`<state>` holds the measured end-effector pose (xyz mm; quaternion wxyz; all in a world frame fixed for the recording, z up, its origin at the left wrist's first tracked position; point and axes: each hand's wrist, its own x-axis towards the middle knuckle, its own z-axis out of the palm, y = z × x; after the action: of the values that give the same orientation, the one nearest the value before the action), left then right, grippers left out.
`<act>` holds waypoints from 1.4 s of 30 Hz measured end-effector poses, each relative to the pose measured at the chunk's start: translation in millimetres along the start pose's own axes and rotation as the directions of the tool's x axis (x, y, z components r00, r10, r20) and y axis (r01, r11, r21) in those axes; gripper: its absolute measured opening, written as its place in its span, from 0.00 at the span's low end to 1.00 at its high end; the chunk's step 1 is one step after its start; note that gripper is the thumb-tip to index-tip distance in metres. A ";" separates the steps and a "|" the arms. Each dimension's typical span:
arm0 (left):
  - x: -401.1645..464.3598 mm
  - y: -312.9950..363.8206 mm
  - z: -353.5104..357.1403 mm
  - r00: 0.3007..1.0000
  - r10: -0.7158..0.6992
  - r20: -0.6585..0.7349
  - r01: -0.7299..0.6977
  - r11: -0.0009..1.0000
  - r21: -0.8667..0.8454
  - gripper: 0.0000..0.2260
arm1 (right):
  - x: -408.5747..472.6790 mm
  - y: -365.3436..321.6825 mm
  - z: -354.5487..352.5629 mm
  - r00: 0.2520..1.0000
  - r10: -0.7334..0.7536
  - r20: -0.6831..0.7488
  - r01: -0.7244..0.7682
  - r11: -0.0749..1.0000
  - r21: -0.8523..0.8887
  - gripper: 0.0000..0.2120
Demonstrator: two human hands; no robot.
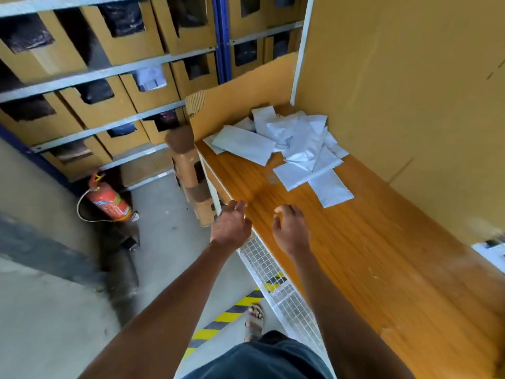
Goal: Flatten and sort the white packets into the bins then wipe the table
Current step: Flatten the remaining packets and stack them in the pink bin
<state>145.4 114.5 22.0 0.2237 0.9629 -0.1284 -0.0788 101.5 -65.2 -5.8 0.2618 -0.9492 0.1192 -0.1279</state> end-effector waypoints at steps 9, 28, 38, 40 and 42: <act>125.1 4.6 -22.5 0.995 -0.087 0.039 0.087 0.996 -0.004 0.25 | 127.8 -11.9 20.2 0.999 -0.029 -0.030 0.028 1.000 -0.011 0.11; 336.2 7.1 -1.9 0.913 -0.408 0.002 0.394 0.881 -0.262 0.42 | 314.4 1.9 54.7 0.973 0.205 -0.108 -0.230 0.911 -0.343 0.24; 362.6 21.1 29.5 0.913 -0.405 0.056 0.408 0.891 -0.200 0.47 | 341.5 47.8 68.9 0.920 0.391 0.016 -0.355 0.850 -0.390 0.36; 361.4 21.6 33.5 0.943 -0.328 0.057 0.333 0.931 -0.152 0.47 | 338.2 55.3 67.5 0.912 0.408 0.040 -0.355 0.835 -0.421 0.35; 357.1 20.6 38.0 0.977 -0.205 0.060 0.210 0.973 -0.098 0.48 | 333.2 61.1 63.8 0.911 0.407 0.065 -0.339 0.830 -0.443 0.34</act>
<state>474.0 -19.8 -36.1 0.2606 0.9559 -0.0282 -0.1322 424.1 -184.2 -30.9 0.0789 -0.9482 0.3062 0.0295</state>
